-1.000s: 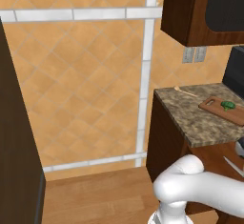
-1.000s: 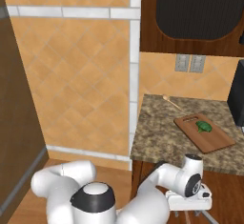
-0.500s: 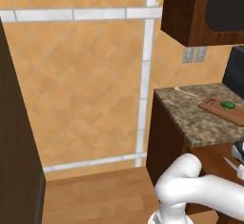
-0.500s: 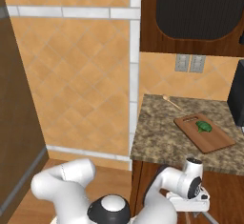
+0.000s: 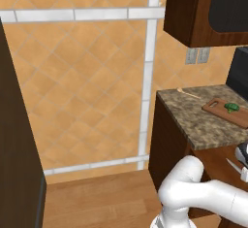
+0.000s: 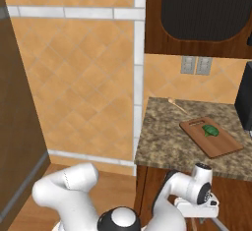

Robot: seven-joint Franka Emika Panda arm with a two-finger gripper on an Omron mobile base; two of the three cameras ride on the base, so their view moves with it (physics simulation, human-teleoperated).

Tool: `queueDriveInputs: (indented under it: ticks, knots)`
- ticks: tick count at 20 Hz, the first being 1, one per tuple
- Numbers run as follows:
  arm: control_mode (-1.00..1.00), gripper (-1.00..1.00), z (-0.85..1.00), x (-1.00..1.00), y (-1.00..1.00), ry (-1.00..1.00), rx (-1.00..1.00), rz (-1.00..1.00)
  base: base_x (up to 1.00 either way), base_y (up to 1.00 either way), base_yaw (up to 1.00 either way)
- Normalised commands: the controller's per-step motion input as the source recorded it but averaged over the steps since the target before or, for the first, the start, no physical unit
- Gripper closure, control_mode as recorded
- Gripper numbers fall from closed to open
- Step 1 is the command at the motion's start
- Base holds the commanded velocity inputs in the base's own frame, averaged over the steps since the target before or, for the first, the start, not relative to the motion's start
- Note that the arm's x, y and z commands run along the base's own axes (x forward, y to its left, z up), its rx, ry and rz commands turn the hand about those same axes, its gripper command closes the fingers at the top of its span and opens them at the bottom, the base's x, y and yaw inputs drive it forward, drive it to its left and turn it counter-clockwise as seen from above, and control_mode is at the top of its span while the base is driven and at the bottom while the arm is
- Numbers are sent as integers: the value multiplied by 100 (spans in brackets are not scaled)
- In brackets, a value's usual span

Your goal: Place the appropriate cutting tool for cutting the broccoli skin on the cutting board.

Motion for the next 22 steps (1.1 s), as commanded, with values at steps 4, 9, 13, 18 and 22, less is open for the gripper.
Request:
queueDriveInputs:
  ticks: [4, 9, 13, 18, 22]
  knots:
    - [-100, 100, -46, 0, 22, -6, 0, 0, 0, 0, 0]
    - [-100, 100, -36, 0, 62, -10, 0, 2, 0, 0, 0]
    - [-100, 100, -4, -18, 72, -9, 0, 6, 0, 0, 0]
    - [-100, 100, 20, -23, 0, -12, 0, 15, 0, 0, 0]
    - [-100, 100, 56, -9, -56, -16, 3, 25, 0, 0, 0]
